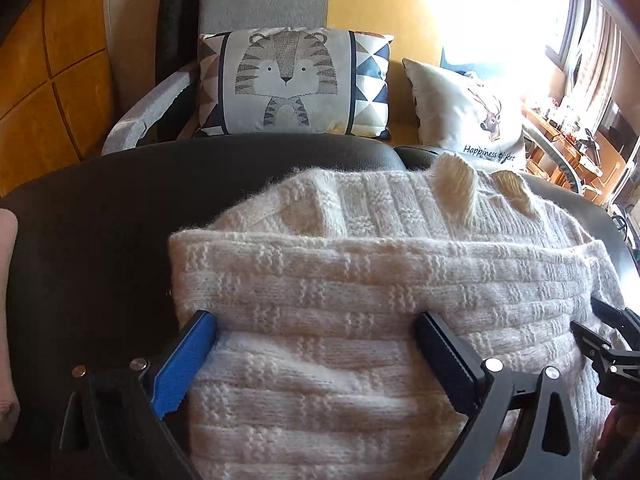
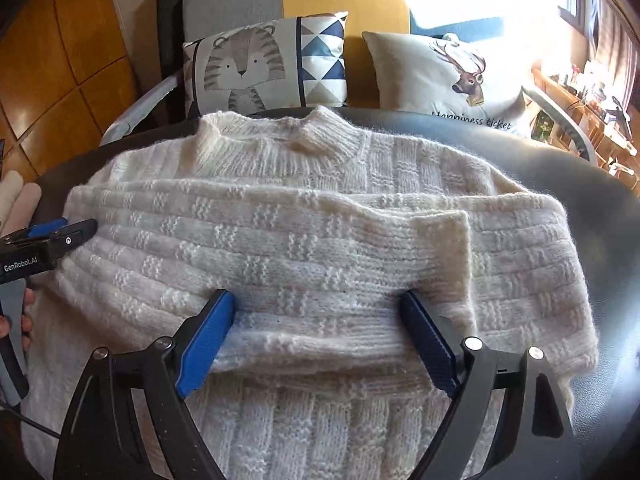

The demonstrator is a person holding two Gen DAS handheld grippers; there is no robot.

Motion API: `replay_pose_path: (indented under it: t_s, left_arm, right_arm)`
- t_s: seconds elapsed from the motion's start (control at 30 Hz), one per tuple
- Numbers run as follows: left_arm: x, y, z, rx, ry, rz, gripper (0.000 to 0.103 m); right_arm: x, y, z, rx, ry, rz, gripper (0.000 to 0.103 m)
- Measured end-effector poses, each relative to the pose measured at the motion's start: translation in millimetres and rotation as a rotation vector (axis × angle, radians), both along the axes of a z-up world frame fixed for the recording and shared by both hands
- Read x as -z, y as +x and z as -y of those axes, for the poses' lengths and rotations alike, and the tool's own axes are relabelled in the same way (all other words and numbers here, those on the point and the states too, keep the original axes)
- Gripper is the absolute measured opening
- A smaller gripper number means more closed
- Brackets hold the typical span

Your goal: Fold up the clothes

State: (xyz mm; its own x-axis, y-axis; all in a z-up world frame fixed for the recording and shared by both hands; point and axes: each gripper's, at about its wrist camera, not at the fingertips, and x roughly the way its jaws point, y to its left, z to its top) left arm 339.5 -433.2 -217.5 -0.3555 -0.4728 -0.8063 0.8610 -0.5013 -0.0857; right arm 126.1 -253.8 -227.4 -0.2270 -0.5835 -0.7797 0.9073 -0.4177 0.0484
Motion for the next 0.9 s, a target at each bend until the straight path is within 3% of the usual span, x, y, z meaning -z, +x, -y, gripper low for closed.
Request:
replay_pose_path:
  t_s: [0.2, 0.3, 0.4, 0.57, 0.67, 0.9]
  left_arm:
    - [-11.6, -2.4, -20.5, -0.025, 0.017, 0.032, 0.103]
    - [-25.4, -5.6, -32.0, -0.018, 0.007, 0.005, 0.103]
    - [-35.0, -15.8, -51.4, 0.033, 0.008, -0.022, 0.103]
    - [-29.9, -39.0, -81.7, 0.120, 0.003, 0.013, 0.103]
    - [-20.4, -47.1, -89.1, 0.131, -0.006, 0.058, 0.103]
    - [-19.3, -41.8, -87.0, 0.101, -0.030, 0.060, 0.103]
  right_arm:
    - [-14.0, -6.8, 0.3, 0.011, 0.042, 0.044, 0.089]
    - [-38.3, -8.7, -22.3, 0.054, -0.041, 0.096, 0.089]
    - [-46.7, -5.7, -44.2, 0.079, -0.033, 0.063, 0.089]
    - [-41.7, -9.1, -86.5, 0.133, -0.004, 0.048, 0.089]
    - [-40.9, -16.8, -106.6, 0.184, -0.014, 0.046, 0.089]
    - [-52.0, -35.2, -116.0, 0.248, -0.076, 0.029, 0.089]
